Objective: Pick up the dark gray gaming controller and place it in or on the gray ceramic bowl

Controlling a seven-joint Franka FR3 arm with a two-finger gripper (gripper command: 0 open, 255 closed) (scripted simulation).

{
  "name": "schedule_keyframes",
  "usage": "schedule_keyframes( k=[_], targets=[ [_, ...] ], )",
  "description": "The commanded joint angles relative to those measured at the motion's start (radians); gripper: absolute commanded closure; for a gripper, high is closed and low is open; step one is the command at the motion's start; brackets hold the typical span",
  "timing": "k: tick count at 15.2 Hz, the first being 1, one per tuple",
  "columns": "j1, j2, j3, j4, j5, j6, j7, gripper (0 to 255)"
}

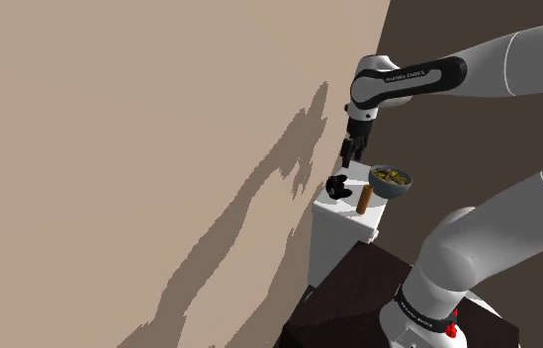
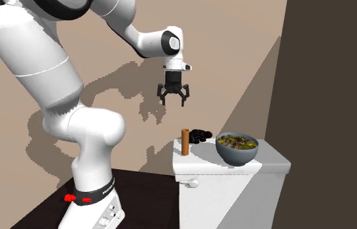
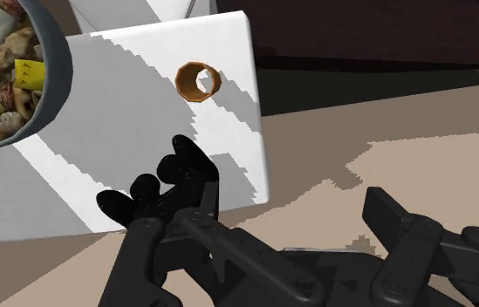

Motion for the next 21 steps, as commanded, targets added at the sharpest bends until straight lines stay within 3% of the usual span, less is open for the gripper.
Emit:
schedule_keyframes(
  k=[1,6,12,17,21],
  targets=[
    [-0.006,0.073,-0.039,0.027,0.008,0.05,-0.034,0],
    [-0.022,0.244,-0.125,0.108,0.06,0.141,-0.129,0],
    [-0.056,0.475,-0.202,0.242,0.188,0.214,-0.27,0],
    [-0.124,0.68,-0.22,0.389,0.324,0.233,-0.389,0],
    [-0.129,0.701,-0.213,0.372,0.34,0.268,-0.399,0]
  ],
)
